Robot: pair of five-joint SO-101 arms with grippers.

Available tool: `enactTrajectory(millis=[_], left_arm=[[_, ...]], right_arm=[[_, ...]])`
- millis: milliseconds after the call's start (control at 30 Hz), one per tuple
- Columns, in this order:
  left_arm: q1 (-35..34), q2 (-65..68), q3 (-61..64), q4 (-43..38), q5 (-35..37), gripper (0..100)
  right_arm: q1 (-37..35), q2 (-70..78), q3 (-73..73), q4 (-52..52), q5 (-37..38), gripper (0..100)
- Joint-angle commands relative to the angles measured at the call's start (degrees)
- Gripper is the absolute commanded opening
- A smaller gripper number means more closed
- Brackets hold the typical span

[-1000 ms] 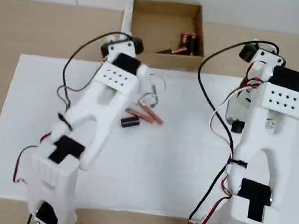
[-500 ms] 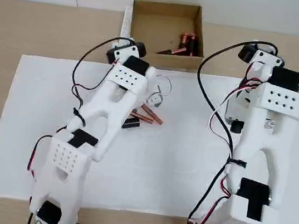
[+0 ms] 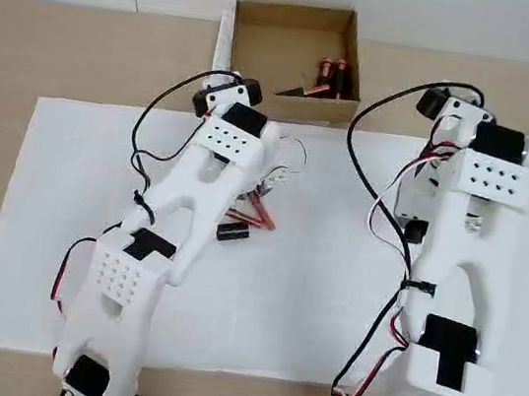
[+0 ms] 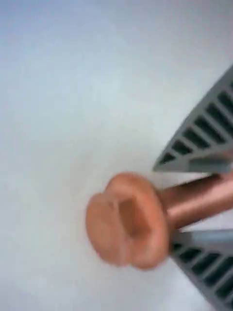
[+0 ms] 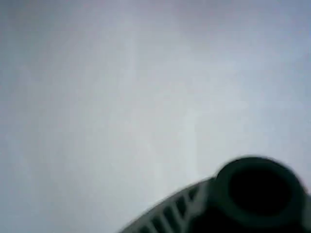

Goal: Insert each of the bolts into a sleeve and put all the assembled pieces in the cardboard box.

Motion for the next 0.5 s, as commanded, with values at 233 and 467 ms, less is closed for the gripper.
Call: enactTrajectory(millis=[233,467], left_arm=[[1.4,-1.5,-2.9,-0.3,-0.3,1],[5.1,-1.5,-11.8,2.8,-3.6,1]], right_arm=[[0.2,-3.8,-0.1,-0.8,-0.8,0.5],[0.2,-3.8,-0.1,-0.7,-0.8,0.5]])
